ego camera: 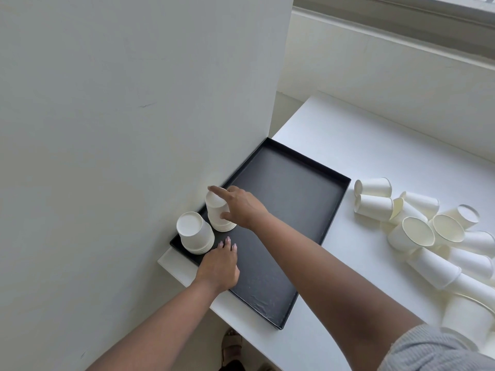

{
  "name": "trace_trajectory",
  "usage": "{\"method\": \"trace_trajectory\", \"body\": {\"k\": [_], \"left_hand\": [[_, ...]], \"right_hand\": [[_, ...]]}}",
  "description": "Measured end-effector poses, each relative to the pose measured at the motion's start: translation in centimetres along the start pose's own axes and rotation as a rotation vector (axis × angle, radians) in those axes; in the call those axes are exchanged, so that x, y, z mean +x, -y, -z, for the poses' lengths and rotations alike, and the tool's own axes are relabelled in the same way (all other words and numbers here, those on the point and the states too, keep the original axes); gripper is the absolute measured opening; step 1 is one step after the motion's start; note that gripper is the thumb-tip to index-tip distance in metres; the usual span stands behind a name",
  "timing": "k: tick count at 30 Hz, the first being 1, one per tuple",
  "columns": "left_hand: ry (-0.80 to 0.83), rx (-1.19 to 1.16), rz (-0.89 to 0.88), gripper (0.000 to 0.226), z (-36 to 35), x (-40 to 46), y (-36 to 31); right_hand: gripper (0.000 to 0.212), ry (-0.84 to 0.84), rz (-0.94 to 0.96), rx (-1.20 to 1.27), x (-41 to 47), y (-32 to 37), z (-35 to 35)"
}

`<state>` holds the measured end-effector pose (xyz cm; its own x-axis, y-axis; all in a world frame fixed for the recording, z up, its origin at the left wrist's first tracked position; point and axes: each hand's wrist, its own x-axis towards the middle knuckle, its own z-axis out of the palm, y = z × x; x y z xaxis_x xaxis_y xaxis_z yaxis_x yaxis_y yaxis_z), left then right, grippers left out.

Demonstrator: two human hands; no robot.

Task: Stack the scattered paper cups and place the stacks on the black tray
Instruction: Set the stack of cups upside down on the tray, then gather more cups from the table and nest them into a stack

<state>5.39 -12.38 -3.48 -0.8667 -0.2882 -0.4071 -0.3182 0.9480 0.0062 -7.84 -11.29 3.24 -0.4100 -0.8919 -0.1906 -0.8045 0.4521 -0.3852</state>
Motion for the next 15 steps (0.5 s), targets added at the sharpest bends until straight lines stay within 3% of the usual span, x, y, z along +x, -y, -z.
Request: {"method": "trace_trajectory", "body": {"k": [8, 15], "left_hand": [[0.037, 0.038, -0.005, 0.056, 0.7, 0.3, 0.0], [-0.026, 0.038, -0.017, 0.048, 1.7, 0.8, -1.0]], "right_hand": [[0.108, -0.005, -0.079, 0.156, -1.5, -1.4, 0.4], [0.089, -0.155, -0.251, 0.245, -5.2, -6.3, 1.3]]}}
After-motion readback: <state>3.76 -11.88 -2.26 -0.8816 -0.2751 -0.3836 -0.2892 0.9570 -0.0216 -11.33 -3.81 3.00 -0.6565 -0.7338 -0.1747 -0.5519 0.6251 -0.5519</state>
